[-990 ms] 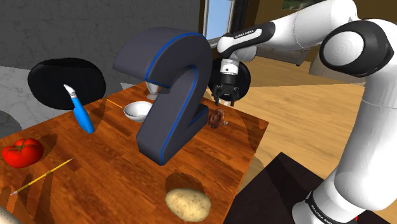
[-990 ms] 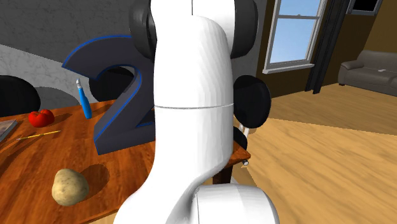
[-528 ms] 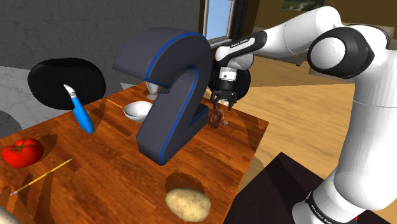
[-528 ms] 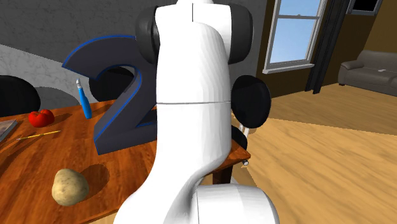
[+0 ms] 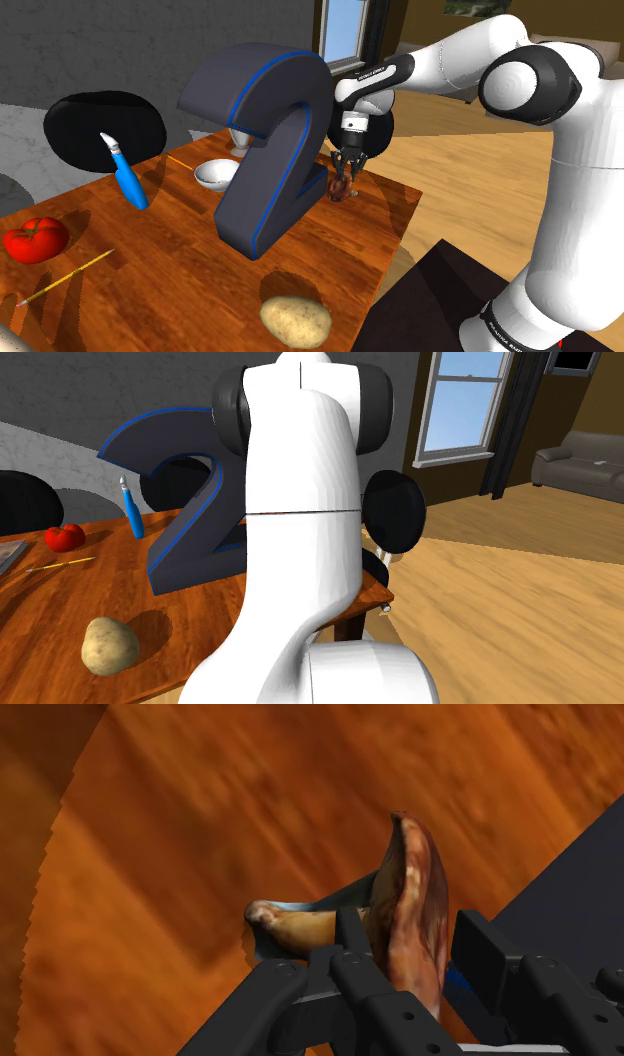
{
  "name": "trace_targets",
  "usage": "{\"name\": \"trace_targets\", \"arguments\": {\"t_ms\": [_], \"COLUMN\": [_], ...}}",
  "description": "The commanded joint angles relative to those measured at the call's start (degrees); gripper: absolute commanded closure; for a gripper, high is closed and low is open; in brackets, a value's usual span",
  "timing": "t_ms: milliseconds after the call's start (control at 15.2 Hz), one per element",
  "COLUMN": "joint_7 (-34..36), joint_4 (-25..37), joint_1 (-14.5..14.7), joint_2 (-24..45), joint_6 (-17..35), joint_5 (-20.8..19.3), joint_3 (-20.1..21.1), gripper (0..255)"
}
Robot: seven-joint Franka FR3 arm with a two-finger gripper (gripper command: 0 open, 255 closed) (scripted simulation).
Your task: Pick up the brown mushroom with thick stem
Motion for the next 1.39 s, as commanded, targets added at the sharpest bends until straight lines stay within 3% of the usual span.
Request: {"name": "trace_targets", "arguments": {"t_ms": [0, 264, 1320], "joint_7": [-0.03, -0.13, 2.45], "joint_4": [-0.16, -0.51, 5.0], "joint_1": [0.1, 0.05, -0.13], "joint_2": [0.51, 0.1, -4.29], "joint_6": [0.11, 0.07, -9.48], "joint_5": [0.05, 0.02, -0.91], "joint_3": [0.15, 0.07, -0.21], "gripper": [255, 255, 255]}}
